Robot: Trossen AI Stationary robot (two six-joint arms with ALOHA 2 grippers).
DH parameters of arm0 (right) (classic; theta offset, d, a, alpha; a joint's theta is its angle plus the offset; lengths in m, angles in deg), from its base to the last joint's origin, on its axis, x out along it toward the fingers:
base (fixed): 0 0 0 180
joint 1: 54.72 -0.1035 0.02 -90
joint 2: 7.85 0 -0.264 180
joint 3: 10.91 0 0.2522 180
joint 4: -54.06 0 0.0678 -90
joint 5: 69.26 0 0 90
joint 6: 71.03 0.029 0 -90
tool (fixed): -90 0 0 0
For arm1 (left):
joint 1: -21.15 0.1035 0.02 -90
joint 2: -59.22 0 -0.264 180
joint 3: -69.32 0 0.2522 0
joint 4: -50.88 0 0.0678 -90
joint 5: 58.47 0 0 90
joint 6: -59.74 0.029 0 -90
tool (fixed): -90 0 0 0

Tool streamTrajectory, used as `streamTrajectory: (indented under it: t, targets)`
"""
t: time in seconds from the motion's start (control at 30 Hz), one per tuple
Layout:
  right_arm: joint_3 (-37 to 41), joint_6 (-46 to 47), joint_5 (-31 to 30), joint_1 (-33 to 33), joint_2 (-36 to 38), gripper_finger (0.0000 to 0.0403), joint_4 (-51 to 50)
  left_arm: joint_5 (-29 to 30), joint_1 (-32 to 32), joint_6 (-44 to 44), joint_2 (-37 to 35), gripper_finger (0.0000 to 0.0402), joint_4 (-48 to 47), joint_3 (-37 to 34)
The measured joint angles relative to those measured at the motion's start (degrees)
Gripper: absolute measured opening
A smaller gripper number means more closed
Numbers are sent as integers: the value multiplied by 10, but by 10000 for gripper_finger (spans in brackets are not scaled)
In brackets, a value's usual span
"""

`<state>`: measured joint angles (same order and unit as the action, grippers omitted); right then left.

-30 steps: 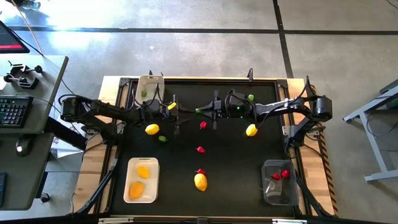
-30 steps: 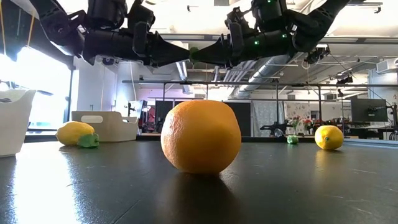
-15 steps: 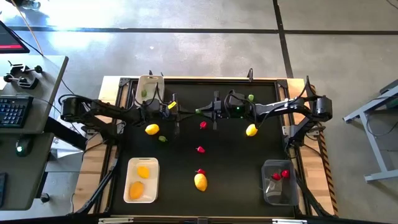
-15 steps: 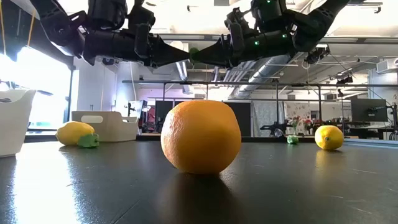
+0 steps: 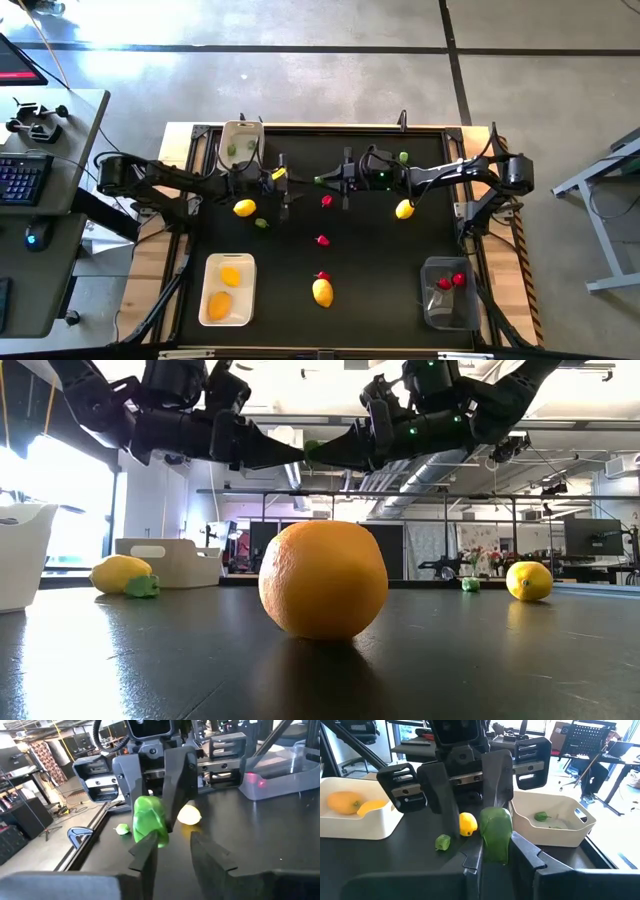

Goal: Sort produce into baskets
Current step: Put the green chili pepper into the gray bin

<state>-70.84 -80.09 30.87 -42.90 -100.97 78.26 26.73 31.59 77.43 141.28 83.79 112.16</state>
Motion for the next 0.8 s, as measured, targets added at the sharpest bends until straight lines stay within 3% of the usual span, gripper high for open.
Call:
streamTrajectory:
  t: [0.27, 0.8]
  targets:
    - [0, 0, -2, 0, 0, 48, 4, 0, -1, -17, 0, 141, -1, 4]
    - [-17, 2, -6, -9, 1, 48, -23, 5, -2, -25, -1, 92, 11, 4]
